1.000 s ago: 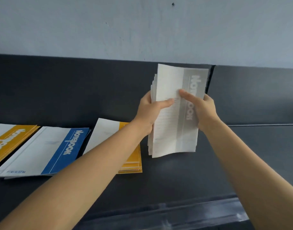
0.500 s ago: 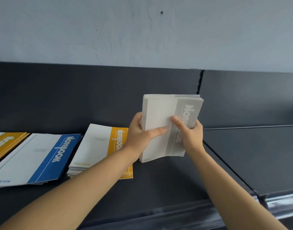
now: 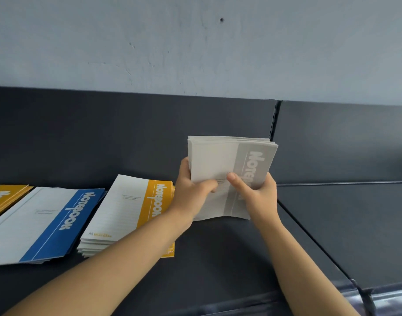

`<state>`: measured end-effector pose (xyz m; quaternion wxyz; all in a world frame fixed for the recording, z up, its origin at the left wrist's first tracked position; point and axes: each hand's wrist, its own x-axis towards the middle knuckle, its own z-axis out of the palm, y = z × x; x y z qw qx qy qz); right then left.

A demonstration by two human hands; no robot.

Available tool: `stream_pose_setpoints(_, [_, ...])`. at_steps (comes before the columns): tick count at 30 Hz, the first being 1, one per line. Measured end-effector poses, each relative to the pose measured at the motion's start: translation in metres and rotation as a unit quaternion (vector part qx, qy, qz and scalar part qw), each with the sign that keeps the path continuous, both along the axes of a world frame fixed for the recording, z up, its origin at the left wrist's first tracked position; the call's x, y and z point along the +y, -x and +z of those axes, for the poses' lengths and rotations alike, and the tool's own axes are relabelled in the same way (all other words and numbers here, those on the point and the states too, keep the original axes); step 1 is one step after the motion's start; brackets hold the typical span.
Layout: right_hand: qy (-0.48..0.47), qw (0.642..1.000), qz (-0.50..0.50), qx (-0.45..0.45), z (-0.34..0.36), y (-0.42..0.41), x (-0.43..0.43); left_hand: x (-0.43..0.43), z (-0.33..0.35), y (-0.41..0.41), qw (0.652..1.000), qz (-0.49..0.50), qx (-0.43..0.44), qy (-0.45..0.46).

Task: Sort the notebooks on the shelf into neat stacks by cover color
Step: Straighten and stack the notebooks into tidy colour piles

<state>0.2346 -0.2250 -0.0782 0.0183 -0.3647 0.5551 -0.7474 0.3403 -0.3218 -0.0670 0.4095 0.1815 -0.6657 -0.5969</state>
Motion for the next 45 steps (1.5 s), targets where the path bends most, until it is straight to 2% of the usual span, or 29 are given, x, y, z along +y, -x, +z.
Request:
stream_pose_setpoints(4, [-0.002,1.000,-0.016,-0.018,-0.004,0.008,-0.003,-0.001,-0.005,-0.004,0.999,0.006,-0.039,0.021])
stream_pose_setpoints(7, [-0.029,0.999,-0.016,-0.025,-0.008,0.009,-0.006,0.001,-0.008,-0.004,0.997,-0.003,-0.076,0.003])
stream_pose_setpoints(12, [-0.057,0.993,-0.058,-0.088,-0.007,0.011,-0.008,-0.004,-0.001,0.003,0.996,-0.005,-0.087,-0.023])
stream_pose_setpoints(15, [-0.103,0.989,-0.037,-0.104,-0.011,0.012,-0.009,-0.007,-0.004,0.008,0.994,0.005,-0.097,-0.045])
stream_pose_setpoints(18, [-0.115,0.990,-0.036,-0.076,-0.012,0.014,-0.011,-0.006,-0.007,0.011,0.991,-0.004,-0.129,-0.031])
stream_pose_setpoints(24, [-0.074,0.997,-0.033,0.008,-0.006,0.014,-0.010,-0.006,0.003,0.010,0.996,-0.033,-0.085,0.013])
stream_pose_setpoints(28, [-0.091,0.996,-0.018,0.011,-0.011,0.019,-0.009,-0.005,-0.006,0.010,0.994,-0.039,-0.103,0.010])
stream_pose_setpoints(31, [-0.098,0.995,-0.002,-0.021,-0.014,0.021,-0.010,-0.002,-0.015,0.008,0.989,-0.032,-0.143,0.024])
stream_pose_setpoints(36, [-0.104,0.992,-0.010,-0.066,-0.014,0.023,-0.011,-0.002,-0.013,0.009,0.990,-0.018,-0.136,0.019])
stream_pose_setpoints(38, [-0.118,0.992,-0.015,-0.051,-0.014,0.021,-0.011,-0.003,-0.013,0.010,0.989,-0.011,-0.147,0.020])
stream_pose_setpoints(42, [-0.082,0.994,-0.077,-0.009,-0.007,0.017,-0.004,-0.011,-0.005,0.008,0.972,-0.003,-0.208,0.106])
stream_pose_setpoints(45, [-0.140,0.988,-0.051,-0.043,-0.002,0.016,0.003,-0.017,0.004,0.004,0.964,-0.040,-0.234,0.121])
